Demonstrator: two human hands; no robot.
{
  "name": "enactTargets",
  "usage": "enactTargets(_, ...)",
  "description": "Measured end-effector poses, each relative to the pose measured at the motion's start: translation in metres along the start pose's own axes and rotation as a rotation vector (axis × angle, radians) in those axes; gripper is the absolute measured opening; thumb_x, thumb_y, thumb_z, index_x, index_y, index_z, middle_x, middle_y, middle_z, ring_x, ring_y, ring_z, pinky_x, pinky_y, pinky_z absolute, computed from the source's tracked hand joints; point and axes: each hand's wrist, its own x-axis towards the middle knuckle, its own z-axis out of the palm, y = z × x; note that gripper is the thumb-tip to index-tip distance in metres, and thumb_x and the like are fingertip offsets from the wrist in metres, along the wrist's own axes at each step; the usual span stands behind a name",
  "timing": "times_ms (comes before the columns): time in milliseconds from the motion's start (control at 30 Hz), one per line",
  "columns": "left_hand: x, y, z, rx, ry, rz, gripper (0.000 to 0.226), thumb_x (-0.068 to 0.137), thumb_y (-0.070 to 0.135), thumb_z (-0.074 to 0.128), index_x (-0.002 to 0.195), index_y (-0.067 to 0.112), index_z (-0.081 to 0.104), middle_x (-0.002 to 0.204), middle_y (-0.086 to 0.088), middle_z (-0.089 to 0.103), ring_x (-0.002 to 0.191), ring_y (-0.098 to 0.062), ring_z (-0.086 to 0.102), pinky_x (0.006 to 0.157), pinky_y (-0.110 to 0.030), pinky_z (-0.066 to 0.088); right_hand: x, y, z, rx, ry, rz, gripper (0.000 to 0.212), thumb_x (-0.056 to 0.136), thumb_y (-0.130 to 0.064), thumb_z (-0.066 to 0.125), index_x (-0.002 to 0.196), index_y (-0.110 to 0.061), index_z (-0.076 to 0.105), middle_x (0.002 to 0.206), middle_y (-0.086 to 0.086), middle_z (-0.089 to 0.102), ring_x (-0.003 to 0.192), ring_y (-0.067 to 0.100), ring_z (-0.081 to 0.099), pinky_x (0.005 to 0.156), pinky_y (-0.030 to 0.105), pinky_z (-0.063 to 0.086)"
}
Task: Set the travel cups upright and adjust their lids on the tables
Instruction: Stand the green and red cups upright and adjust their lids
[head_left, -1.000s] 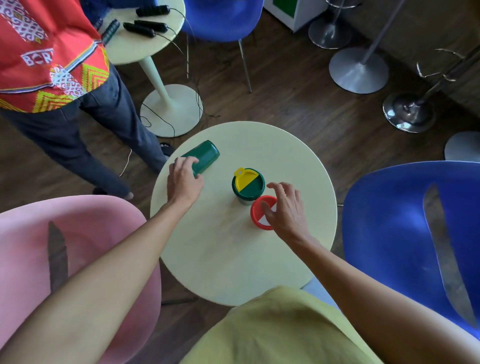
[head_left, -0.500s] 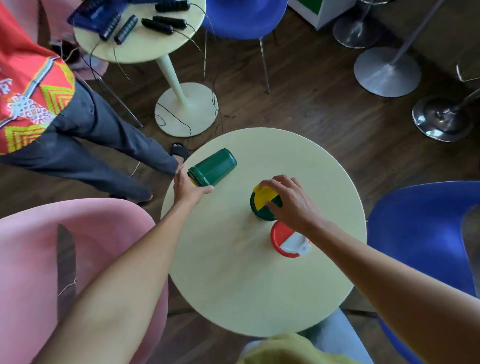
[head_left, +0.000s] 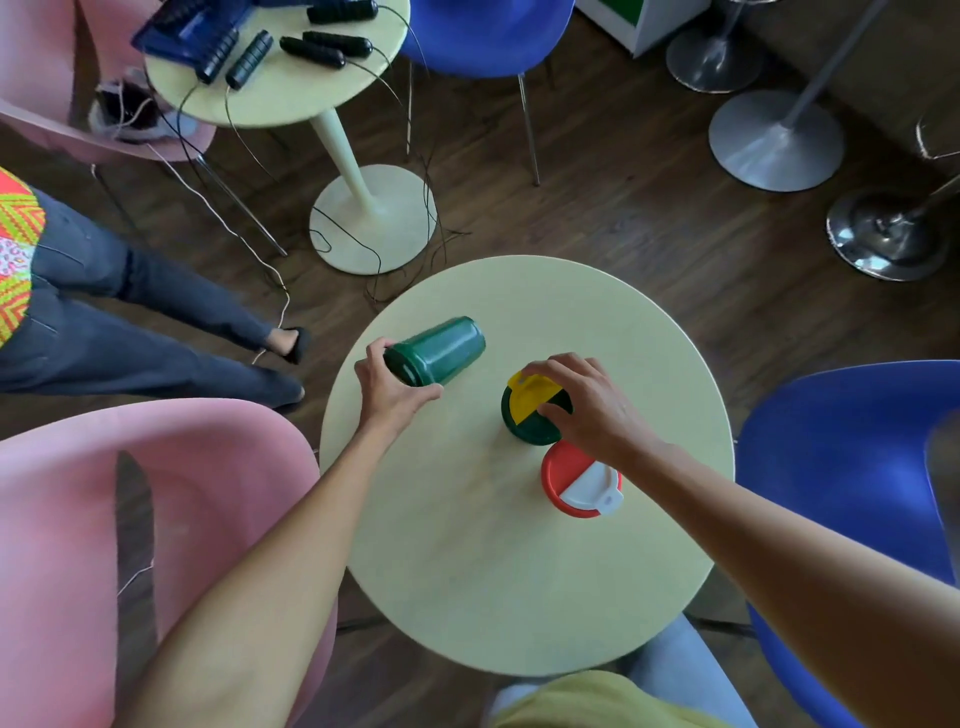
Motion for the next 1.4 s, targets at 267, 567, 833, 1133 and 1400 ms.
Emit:
enactTargets(267, -0.048, 0.006, -0.019, 0.345, -0.201, 0.24, 0.1, 0.056, 0.006, 0.083, 0.141, 0.023, 0.033, 0.14, -0.003, 0.029, 0.128, -0.028, 0.037, 0.109, -0.04, 0.038, -0.002, -0.006, 0.0, -0.026, 0.001, 0.015, 0.047, 0.09, -0.013, 0.063, 0.133, -0.03, 0.053, 0.135, 0.003, 0.053, 0.119, 0.029, 0.044, 0.097, 0.037, 0.04)
enactTargets(567, -0.069, 0.0, -0.021, 0.585, -0.44, 0.448, 0.104, 0.07, -0.006, 0.071, 0.148, 0.046, 0.025, 0.14, 0.001, 0.02, 0.132, -0.026, 0.025, 0.107, -0.045, 0.042, -0.001, -0.011, -0.001, -0.05, -0.016, 0.048, 0.049, 0.089, -0.011, 0.063, 0.134, -0.029, 0.052, 0.138, 0.004, 0.051, 0.122, 0.03, 0.043, 0.096, 0.038, 0.041)
enactTargets(833, -0.065, 0.001, -0.028, 0.079, -0.408, 0.08, 0.091, 0.065, 0.054, 0.08, 0.142, 0.029, 0.038, 0.142, -0.001, 0.043, 0.131, -0.021, 0.045, 0.106, -0.042, 0.043, 0.0, -0.013, -0.002, -0.058, -0.024, 0.058, 0.048, 0.089, -0.011, 0.065, 0.132, -0.029, 0.053, 0.136, 0.006, 0.051, 0.123, 0.031, 0.043, 0.094, 0.038, 0.042)
enactTargets(1133, -0.055, 0.017, -0.035, -0.187, -0.457, -0.177, 0.037, 0.083, 0.004, 0.073, 0.117, 0.017, 0.067, 0.114, -0.01, 0.063, 0.111, -0.031, 0.062, 0.071, -0.042, 0.061, 0.0, -0.015, -0.002, -0.061, -0.017, 0.061, 0.048, 0.089, -0.01, 0.065, 0.132, -0.027, 0.053, 0.137, 0.007, 0.051, 0.122, 0.031, 0.043, 0.093, 0.036, 0.04)
enactTargets(1400, -0.054, 0.033, -0.027, -0.019, -0.561, -0.099, 0.036, 0.085, 0.005, 0.071, 0.12, 0.017, 0.07, 0.124, -0.009, 0.062, 0.112, -0.027, 0.058, 0.078, -0.047, 0.061, 0.002, -0.015, -0.004, -0.079, -0.029, 0.061, 0.048, 0.09, -0.01, 0.065, 0.133, -0.027, 0.052, 0.136, 0.007, 0.051, 0.124, 0.031, 0.042, 0.093, 0.038, 0.041)
